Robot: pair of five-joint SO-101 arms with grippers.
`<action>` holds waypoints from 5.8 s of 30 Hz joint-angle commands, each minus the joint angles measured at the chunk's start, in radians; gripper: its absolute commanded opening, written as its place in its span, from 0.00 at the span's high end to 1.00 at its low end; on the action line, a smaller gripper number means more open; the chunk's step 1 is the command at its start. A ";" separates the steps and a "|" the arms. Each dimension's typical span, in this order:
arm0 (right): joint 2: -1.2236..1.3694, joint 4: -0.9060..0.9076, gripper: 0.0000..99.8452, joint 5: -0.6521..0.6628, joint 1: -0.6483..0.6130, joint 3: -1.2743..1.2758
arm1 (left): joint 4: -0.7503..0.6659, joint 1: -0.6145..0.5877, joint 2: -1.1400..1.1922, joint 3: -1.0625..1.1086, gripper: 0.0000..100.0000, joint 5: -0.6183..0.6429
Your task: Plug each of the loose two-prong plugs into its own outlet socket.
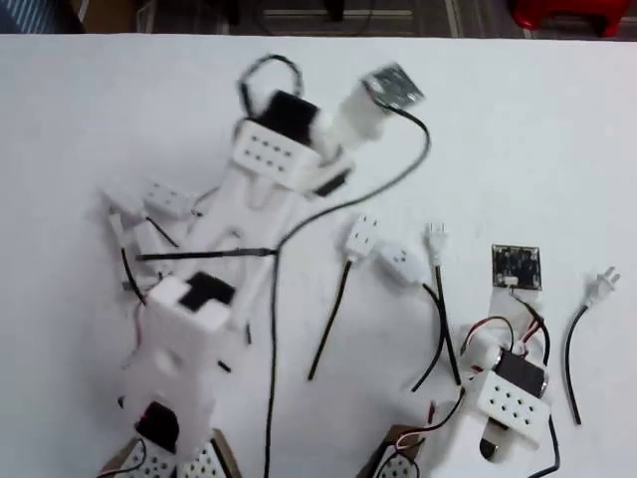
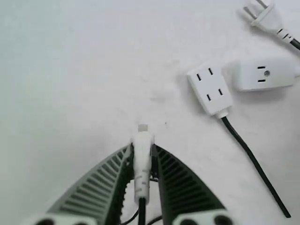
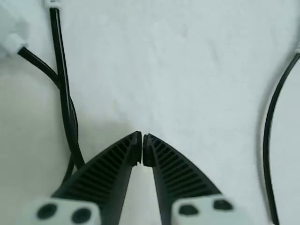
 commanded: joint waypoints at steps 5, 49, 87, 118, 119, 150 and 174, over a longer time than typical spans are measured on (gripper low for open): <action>-0.015 -0.012 0.80 -0.126 0.008 -0.104 | -0.012 -0.061 -0.392 0.427 0.98 0.006; 1.508 0.387 0.77 -0.861 -0.788 -1.668 | -1.108 -0.265 -0.843 1.766 0.98 0.015; 1.702 0.332 0.90 0.124 -0.909 -1.768 | -1.109 -0.321 -0.848 1.763 0.98 0.014; 1.713 0.828 0.69 0.520 -0.865 -2.306 | -1.152 -0.363 -0.849 1.768 0.98 0.021; 1.698 0.826 0.69 0.499 -0.846 -2.335 | -1.152 -0.361 -0.851 1.768 0.98 0.021; 1.414 0.823 0.69 -0.064 -0.062 -1.507 | -0.491 -0.053 -0.329 0.798 0.98 0.117; 1.415 0.578 0.69 -0.064 0.062 -1.068 | 0.011 0.122 0.197 0.017 0.98 0.342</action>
